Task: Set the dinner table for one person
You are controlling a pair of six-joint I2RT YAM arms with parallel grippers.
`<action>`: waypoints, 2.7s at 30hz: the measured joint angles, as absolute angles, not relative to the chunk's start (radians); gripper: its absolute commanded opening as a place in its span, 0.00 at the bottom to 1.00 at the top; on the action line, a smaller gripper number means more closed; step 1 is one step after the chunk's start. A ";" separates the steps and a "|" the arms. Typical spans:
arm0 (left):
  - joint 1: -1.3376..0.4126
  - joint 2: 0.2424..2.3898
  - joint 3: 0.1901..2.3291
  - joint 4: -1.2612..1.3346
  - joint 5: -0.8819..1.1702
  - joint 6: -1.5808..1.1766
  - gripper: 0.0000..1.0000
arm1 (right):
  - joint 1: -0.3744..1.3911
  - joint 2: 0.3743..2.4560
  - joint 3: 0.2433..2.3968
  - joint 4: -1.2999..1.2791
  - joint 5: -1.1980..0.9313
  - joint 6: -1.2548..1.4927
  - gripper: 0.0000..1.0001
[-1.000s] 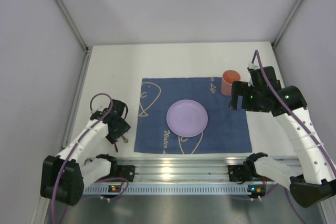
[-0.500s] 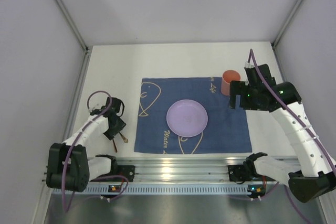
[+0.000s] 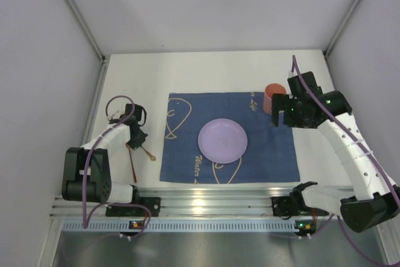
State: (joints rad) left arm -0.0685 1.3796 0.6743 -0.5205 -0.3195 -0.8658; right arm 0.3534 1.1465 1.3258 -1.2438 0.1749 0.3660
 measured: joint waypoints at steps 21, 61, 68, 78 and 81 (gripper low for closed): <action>-0.546 1.598 1.473 -0.701 -0.202 -0.860 0.00 | 0.452 1.193 1.242 -0.896 -0.409 0.422 1.00; -0.849 1.825 1.790 -0.775 -0.147 -0.908 0.89 | 0.439 1.102 0.928 -0.511 -0.458 0.569 0.00; -0.844 1.792 1.683 -0.792 -0.145 -0.891 0.89 | 0.393 1.000 0.790 -0.529 -0.465 0.548 0.00; -0.633 1.579 1.462 -0.868 -0.208 -0.859 0.89 | 0.209 0.968 0.549 -0.596 -0.424 0.542 0.00; -0.630 1.538 1.462 -0.870 -0.219 -0.844 0.89 | 0.191 0.963 0.515 -0.599 -0.430 0.543 0.00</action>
State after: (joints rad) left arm -0.6296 1.5383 1.4616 -0.8700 -0.2192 -0.8440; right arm 0.1909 0.9627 0.5148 -0.5995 -0.4297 0.5426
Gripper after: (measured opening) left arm 0.895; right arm 0.019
